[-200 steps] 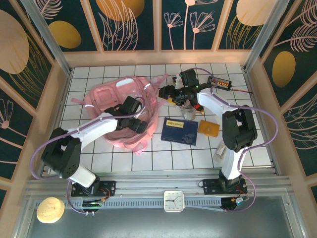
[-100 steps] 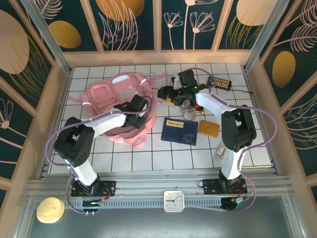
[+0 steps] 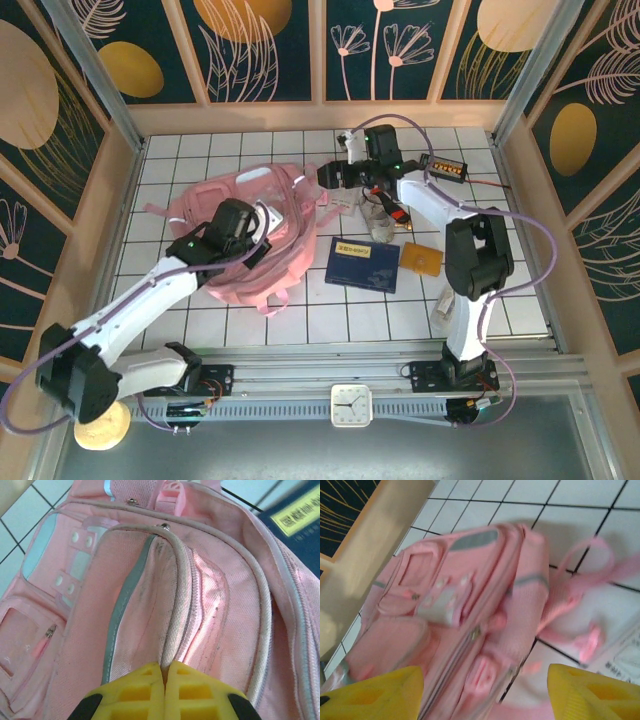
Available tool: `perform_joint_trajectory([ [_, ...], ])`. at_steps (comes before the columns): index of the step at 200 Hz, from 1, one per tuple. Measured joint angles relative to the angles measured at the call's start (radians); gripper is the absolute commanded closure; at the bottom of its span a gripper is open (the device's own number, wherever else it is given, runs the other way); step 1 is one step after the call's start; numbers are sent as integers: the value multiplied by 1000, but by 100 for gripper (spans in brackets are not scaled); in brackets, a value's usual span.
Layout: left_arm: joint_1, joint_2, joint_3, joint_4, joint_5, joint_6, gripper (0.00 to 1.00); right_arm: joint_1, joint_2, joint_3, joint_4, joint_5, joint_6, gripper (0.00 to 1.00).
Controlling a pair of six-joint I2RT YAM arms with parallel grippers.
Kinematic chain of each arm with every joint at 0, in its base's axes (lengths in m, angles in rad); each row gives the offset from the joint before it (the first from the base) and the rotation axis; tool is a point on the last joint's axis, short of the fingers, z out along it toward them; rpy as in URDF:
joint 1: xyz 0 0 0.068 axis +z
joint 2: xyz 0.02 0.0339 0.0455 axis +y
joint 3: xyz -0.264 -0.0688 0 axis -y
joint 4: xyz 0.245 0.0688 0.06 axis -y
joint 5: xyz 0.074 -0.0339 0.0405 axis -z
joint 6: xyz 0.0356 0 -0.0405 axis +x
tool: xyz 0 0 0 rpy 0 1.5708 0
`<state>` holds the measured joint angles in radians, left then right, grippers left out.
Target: Pack the student bag
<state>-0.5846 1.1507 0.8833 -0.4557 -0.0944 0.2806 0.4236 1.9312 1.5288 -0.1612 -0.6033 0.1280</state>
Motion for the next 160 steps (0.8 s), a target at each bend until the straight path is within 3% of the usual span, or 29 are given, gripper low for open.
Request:
perform_joint_trajectory([
  [55,1,-140,-78,-50,0,109,100,-13,49,-45,-71,-89,-285,37],
  [83,32,-146,-58,-58,10,148,100,-15,10,-201,-59,-130,-476,29],
  [120,92,-127,22,-84,50,187,100,-8,-57,-365,20,-134,-673,28],
  [160,114,-102,88,-119,81,221,100,0,-60,-372,156,-160,-745,27],
])
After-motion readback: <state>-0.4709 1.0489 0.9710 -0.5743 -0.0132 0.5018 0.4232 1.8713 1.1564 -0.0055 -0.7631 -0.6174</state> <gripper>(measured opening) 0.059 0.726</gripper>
